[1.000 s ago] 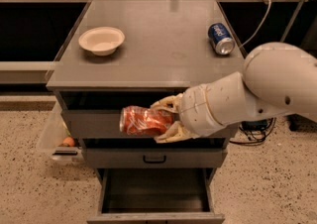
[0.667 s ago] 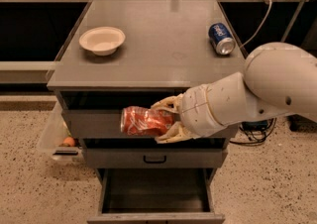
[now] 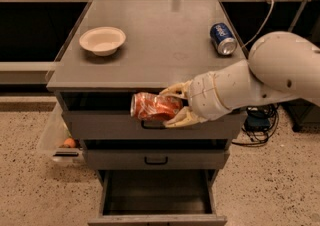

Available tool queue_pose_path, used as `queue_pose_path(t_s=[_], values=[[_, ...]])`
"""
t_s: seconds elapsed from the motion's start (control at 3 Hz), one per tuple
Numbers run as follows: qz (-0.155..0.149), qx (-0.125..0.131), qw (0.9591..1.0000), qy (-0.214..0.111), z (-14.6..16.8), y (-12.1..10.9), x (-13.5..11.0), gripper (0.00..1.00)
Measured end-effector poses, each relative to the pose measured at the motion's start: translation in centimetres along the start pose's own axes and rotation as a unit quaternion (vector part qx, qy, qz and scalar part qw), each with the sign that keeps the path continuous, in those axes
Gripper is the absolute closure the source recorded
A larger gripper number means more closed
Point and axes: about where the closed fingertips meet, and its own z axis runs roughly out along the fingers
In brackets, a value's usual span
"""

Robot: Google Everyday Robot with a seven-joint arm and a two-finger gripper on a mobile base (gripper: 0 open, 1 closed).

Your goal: Pick coke can from bottom drawer and place on counter

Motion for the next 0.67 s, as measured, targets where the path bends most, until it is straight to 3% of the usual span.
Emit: queue_pose_path(t_s=[0.33, 0.67], values=[[-0.013, -0.005, 0.9998, -0.012, 0.7, -5.1, 3.2, 1.0], [-0.015, -0.015, 0.9997, -0.015, 1.2, -7.0, 4.3, 1.0]])
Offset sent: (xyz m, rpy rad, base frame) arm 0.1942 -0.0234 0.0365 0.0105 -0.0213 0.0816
